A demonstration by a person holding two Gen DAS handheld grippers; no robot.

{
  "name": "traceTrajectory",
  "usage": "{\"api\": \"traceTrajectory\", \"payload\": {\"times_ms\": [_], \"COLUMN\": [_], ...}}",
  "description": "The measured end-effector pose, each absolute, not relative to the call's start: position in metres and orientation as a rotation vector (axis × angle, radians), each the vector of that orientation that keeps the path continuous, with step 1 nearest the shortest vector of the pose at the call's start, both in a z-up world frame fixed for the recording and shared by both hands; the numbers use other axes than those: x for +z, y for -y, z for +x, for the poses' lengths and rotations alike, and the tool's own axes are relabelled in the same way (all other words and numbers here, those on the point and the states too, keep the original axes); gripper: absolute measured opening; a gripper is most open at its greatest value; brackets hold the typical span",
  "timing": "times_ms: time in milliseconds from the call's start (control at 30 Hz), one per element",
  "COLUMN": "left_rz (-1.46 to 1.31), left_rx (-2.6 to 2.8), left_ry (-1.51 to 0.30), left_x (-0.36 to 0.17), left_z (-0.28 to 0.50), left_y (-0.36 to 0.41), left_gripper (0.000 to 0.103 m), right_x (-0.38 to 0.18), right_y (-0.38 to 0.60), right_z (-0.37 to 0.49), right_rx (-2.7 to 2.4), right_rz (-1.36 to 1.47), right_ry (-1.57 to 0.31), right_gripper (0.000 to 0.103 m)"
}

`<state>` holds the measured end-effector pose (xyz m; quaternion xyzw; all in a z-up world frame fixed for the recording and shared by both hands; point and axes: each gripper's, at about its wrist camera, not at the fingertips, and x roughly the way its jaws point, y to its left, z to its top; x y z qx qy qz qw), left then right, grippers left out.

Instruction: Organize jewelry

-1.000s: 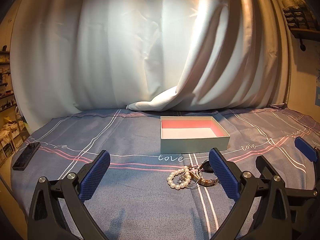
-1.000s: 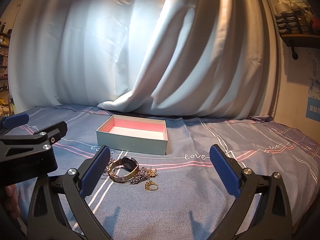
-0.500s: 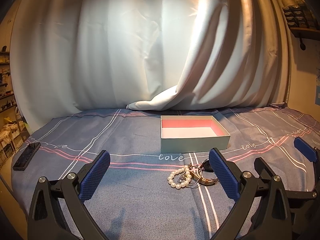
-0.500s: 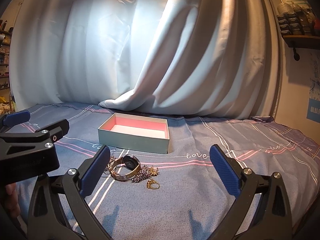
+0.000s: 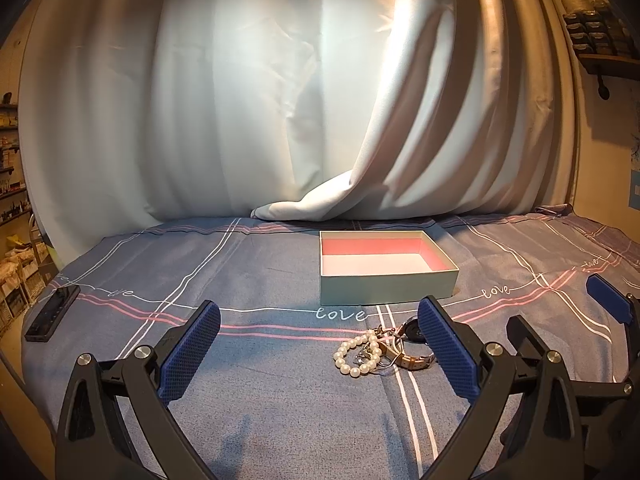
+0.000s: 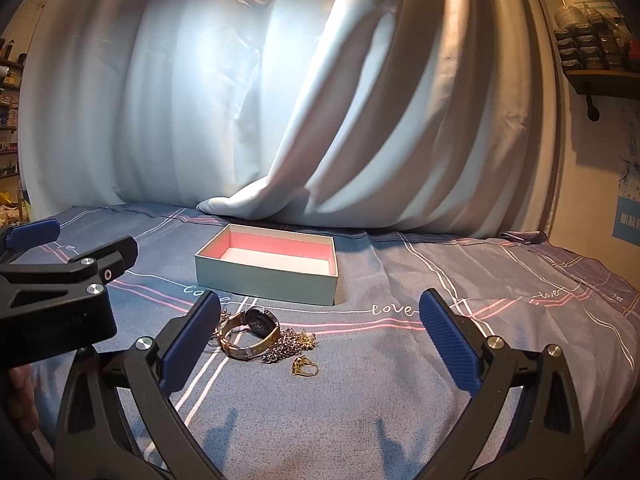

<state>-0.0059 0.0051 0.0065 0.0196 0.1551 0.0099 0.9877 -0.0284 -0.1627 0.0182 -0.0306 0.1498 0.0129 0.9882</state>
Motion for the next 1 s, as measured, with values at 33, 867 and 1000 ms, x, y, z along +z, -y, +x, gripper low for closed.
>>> {"api": "traceTrajectory", "payload": {"times_ms": [33, 867, 1000], "left_rz": [0.040, 0.050, 0.053], "left_rx": [0.020, -0.004, -0.003], "left_ry": [-0.312, -0.323, -0.330], "left_x": [0.0064, 0.0053, 0.0038], "left_z": [-0.0057, -0.0037, -0.0014], "left_y": [-0.0053, -0.0032, -0.0024], "left_gripper": [0.097, 0.097, 0.097], "right_x": [0.0183, 0.0178, 0.0168], "right_y": [0.1626, 0.1626, 0.1622], "right_z": [-0.0286, -0.0288, -0.0248], "right_rx": [0.026, 0.036, 0.047], "right_rz": [-0.062, -0.065, -0.066], "right_ry": [-0.301, -0.311, -0.328], "right_gripper": [0.098, 0.098, 0.098]}}
